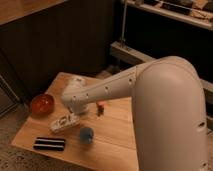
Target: Stand the bottle upright
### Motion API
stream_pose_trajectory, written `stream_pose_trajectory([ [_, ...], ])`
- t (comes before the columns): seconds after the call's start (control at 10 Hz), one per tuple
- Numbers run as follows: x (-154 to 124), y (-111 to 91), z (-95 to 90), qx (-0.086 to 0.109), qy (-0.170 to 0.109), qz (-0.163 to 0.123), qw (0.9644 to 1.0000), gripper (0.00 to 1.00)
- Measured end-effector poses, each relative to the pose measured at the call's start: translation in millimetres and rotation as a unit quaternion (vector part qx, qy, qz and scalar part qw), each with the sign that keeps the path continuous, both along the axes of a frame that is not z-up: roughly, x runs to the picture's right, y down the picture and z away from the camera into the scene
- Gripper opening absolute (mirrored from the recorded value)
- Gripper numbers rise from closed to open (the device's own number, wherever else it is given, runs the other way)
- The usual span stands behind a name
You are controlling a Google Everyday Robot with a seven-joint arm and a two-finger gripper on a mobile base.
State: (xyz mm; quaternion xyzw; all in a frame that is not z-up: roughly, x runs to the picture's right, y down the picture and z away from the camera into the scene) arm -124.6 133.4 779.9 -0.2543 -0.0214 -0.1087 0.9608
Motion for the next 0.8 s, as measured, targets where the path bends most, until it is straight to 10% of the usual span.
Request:
stream_pose_trajectory([
  [0.8,-16,-15,-29.5,0.023,0.005,-0.048,0.9986,0.35],
])
